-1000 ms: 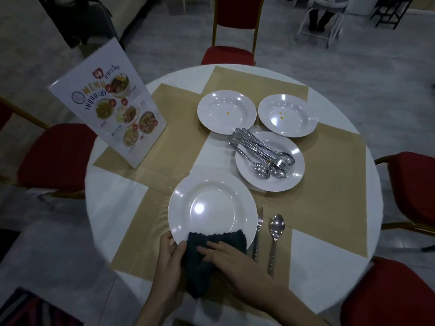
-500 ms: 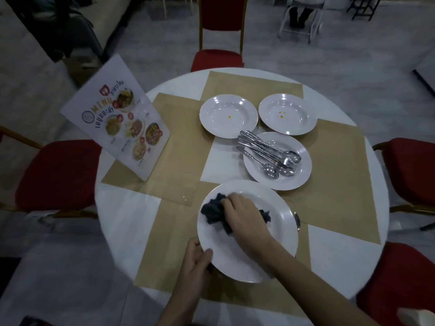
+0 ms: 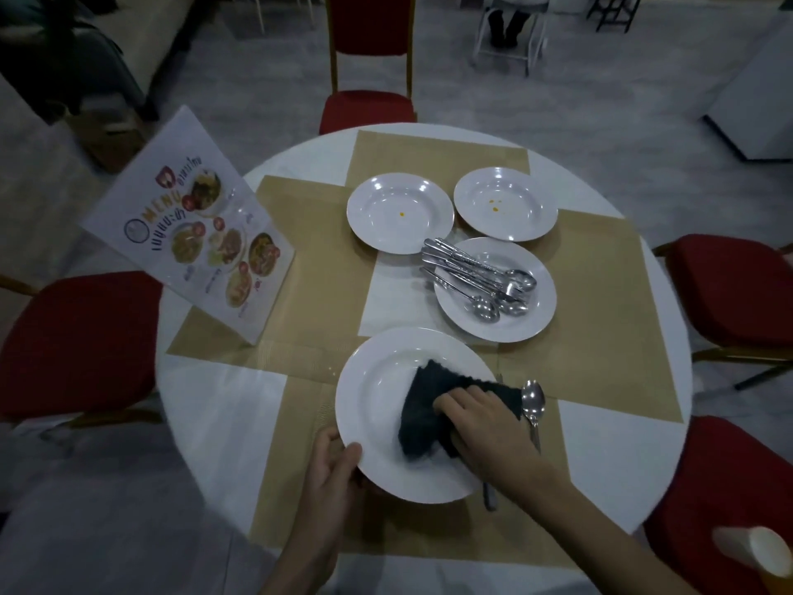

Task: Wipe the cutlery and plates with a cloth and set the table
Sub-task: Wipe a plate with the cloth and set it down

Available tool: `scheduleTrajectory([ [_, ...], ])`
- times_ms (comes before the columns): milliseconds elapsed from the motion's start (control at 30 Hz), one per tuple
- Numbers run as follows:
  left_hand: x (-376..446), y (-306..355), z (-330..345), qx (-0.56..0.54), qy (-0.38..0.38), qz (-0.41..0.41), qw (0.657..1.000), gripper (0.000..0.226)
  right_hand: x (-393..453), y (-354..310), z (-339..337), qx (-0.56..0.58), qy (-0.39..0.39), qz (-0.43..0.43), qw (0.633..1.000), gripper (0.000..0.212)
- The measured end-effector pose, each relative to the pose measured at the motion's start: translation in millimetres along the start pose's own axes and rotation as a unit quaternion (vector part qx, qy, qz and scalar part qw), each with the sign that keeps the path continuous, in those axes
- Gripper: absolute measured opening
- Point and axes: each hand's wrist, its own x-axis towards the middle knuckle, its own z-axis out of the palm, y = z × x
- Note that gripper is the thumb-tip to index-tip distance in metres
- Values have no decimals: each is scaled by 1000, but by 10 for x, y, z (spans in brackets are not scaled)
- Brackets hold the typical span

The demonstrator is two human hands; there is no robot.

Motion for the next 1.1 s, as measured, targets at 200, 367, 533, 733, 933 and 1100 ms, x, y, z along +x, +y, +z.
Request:
scheduleTrajectory([
  [200, 5, -74, -1, 32, -17, -7, 999, 24, 96, -471, 226, 143, -59, -47, 987, 24],
  [367, 17, -117, -98, 36, -30, -34, 998, 19, 159, -119, 106, 43, -29, -53, 997, 44],
  [533, -14, -241, -136, 80, -78, -38, 993, 45, 38, 198, 19, 37, -4, 87, 996, 22],
  [733, -7, -391, 51, 67, -66, -47, 994, 23, -147, -392, 232, 133, -51, 77, 987, 16],
  [933, 24, -583, -268, 64, -11, -34, 997, 23, -314, -342, 186, 33, -107, -26, 993, 37],
  [1100, 157, -676, -508, 56, 36, -4, 998, 22, -648, -157, 112, 133, -13, 128, 983, 27],
])
